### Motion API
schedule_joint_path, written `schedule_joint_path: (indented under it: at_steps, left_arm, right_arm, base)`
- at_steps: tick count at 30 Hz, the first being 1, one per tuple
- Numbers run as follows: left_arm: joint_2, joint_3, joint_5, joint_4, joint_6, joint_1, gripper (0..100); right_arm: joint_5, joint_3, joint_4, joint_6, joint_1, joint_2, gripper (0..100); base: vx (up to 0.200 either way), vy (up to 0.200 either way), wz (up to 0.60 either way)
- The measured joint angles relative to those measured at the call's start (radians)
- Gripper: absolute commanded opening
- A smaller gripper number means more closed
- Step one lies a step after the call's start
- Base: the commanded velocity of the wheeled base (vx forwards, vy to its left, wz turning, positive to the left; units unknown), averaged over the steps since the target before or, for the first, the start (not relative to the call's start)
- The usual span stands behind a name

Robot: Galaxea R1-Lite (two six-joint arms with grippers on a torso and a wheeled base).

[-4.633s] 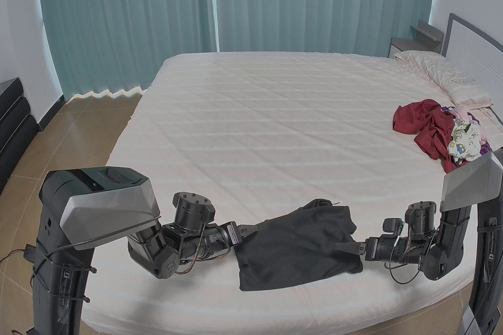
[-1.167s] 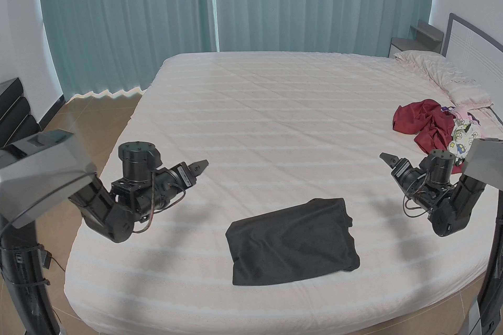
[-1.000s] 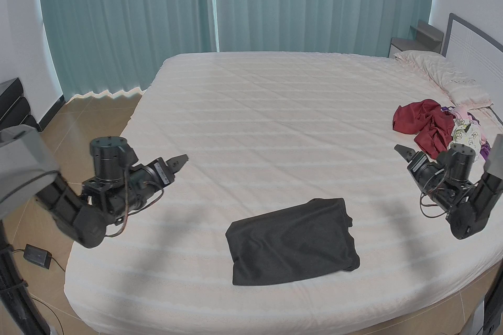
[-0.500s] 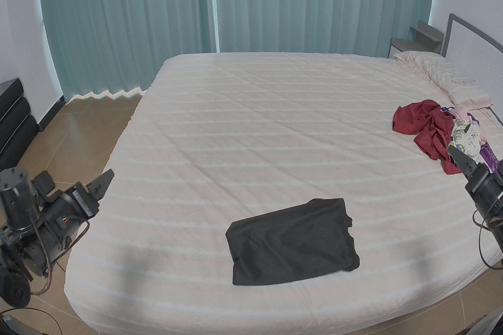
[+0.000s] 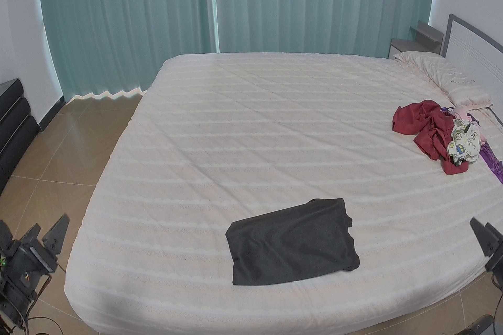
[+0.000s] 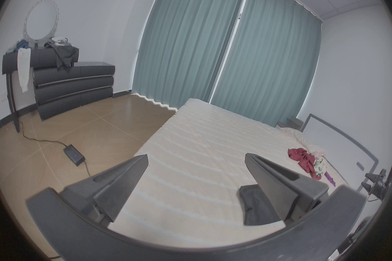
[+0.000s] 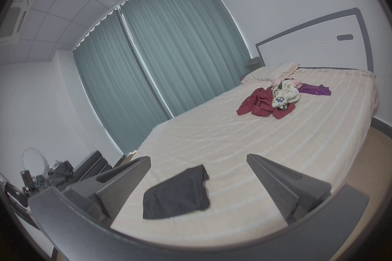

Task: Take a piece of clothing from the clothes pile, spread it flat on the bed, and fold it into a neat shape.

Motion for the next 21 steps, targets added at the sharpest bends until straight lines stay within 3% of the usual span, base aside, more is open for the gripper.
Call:
schedule_joint_path:
  at_steps: [8, 11, 14, 17, 21]
  left_arm:
    - [-0.371, 0.023, 0.026, 0.348, 0.086, 0.013, 100]
    - [-0.514, 0.029, 0.034, 0.465, 0.135, 0.04, 100]
    - [-0.617, 0.031, 0.035, 0.512, 0.215, 0.095, 100]
    - [-0.703, 0.032, 0.038, 0.538, 0.338, 0.15, 100]
    - [-0.768, 0.032, 0.032, 0.557, 0.38, 0.177, 100]
  right_arm:
    - [0.002, -0.011, 0.342, -0.131, 0.007, -0.323, 100]
    - [-0.021, -0.013, 0.443, -0.257, 0.009, -0.424, 100]
    - [-0.046, -0.015, 0.49, -0.359, 0.011, -0.493, 100]
    - [-0.075, -0.015, 0.517, -0.403, 0.012, -0.544, 100]
    - [-0.118, -0.015, 0.535, -0.452, 0.014, -0.579, 100]
  base:
    - [0.0, 0.0, 0.0]
    - [0.0, 0.0, 0.0]
    - [0.0, 0.0, 0.0]
    - [0.0, 0.0, 0.0]
    - [0.0, 0.0, 0.0]
